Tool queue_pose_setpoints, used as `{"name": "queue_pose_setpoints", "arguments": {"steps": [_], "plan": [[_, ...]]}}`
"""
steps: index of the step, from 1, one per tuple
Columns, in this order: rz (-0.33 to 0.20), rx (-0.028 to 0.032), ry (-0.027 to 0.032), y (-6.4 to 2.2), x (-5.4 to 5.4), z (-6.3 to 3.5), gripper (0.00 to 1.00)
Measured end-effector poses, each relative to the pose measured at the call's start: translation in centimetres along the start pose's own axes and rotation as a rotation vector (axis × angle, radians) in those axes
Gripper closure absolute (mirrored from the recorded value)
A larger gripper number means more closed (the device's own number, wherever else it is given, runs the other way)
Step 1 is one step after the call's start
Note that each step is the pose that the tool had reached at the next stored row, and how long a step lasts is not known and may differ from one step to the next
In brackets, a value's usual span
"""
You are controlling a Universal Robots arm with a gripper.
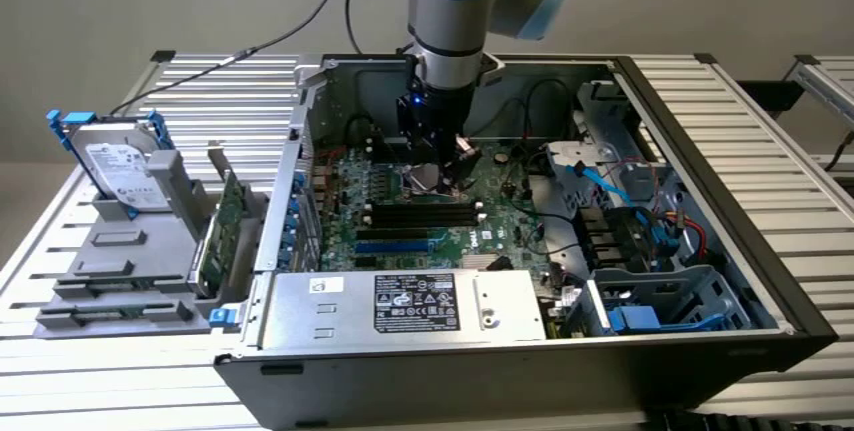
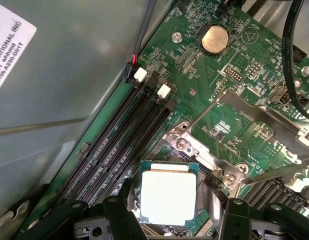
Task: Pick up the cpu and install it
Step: 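Place the cpu into insertion slot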
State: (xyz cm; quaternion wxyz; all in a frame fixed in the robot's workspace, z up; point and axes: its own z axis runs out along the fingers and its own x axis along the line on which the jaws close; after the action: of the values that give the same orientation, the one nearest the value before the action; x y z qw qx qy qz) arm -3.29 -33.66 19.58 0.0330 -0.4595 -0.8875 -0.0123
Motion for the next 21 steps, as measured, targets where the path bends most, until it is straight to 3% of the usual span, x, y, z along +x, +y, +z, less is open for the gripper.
{"name": "queue_pose_setpoints", "arguments": {"steps": [3,7,14,19,21], "plan": [[0.001,0.0023,-0.0058,-0.05,0.05,0.00,0.33],[0.001,0.0052,-0.0262,-0.14,0.23,0.01,0.33],[0.001,0.0059,-0.0396,-0.06,0.60,0.03,0.33],[0.002,0.0132,-0.0639,0.08,0.87,0.06,0.33],[0.002,0.0151,-0.0685,0.07,0.90,0.07,0.33]]}}
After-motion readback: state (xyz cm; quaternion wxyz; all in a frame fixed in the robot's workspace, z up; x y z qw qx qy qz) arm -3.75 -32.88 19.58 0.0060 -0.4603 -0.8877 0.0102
